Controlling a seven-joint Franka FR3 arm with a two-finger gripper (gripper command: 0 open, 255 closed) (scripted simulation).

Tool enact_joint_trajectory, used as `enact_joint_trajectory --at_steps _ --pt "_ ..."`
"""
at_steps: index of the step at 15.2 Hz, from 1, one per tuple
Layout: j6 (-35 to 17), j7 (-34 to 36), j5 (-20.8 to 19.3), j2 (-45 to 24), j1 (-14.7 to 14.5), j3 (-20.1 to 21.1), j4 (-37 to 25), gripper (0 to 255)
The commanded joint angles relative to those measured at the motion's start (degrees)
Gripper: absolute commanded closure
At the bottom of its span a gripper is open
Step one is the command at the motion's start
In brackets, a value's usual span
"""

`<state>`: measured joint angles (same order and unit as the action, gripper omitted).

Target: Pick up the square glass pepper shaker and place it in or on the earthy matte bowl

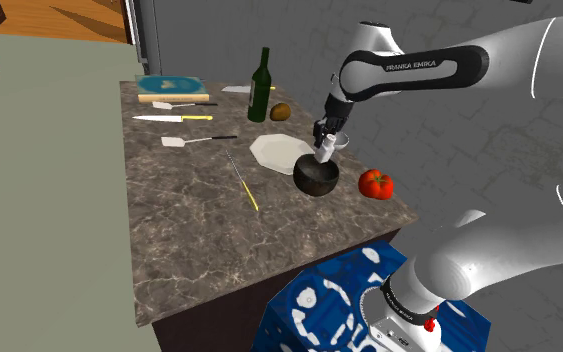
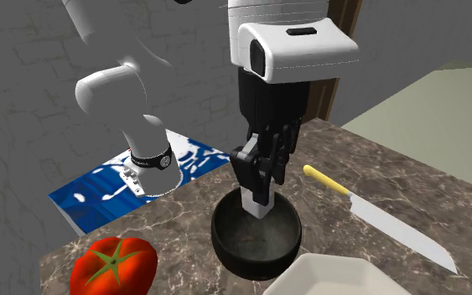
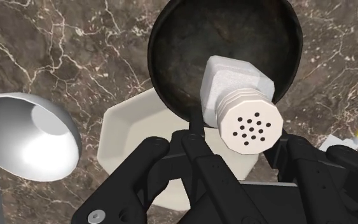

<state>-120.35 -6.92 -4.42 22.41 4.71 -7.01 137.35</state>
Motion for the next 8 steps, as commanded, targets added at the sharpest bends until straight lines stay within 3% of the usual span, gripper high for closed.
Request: enact_joint_trajectory --at_steps 1,4,8 --pt "-1.5 -0.1 0.0 -0.7 0.0 -0.1 0.8 255" --pt "-4.3 0.0 -0.1 -1.6 0.1 -0.3 2.7 255" --pt "-4.3 0.0 -0.1 -1.6 0.1 -0.3 2.7 255"
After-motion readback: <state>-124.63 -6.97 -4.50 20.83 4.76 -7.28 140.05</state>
